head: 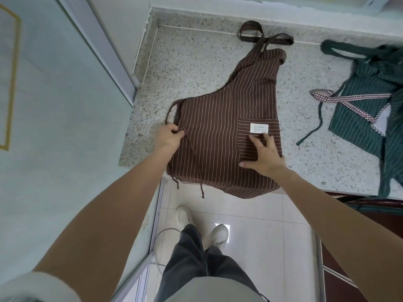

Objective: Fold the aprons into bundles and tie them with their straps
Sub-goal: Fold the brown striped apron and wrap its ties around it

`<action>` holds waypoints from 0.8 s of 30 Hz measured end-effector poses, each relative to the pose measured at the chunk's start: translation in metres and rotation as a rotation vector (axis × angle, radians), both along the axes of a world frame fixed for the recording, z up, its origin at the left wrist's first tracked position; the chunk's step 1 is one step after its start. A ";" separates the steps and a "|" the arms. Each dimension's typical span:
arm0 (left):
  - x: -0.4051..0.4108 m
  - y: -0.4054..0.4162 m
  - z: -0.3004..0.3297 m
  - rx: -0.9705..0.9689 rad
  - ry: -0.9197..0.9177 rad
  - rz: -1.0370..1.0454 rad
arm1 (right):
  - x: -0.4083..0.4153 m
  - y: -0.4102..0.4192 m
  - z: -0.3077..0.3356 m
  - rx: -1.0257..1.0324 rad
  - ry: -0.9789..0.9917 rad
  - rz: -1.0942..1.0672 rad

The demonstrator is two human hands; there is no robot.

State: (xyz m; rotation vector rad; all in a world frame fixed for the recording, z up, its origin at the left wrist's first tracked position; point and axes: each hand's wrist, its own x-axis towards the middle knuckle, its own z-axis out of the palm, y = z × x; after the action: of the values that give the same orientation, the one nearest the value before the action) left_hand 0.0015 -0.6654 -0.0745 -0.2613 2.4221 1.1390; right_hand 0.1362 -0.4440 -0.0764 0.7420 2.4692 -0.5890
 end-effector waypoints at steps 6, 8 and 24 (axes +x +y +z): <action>-0.004 -0.005 -0.001 0.088 0.002 0.013 | -0.016 0.009 0.001 0.156 0.165 -0.509; -0.002 -0.001 0.000 0.048 0.017 0.053 | -0.017 0.015 -0.002 0.145 0.165 -0.647; -0.005 0.010 -0.001 -0.067 0.010 0.110 | -0.012 0.037 0.002 -0.153 0.330 -0.837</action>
State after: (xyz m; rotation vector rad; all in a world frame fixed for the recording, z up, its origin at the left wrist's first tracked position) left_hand -0.0035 -0.6552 -0.0756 -0.4151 2.4843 1.1090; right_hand 0.1243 -0.4066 -0.0745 1.7404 2.2669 -1.2592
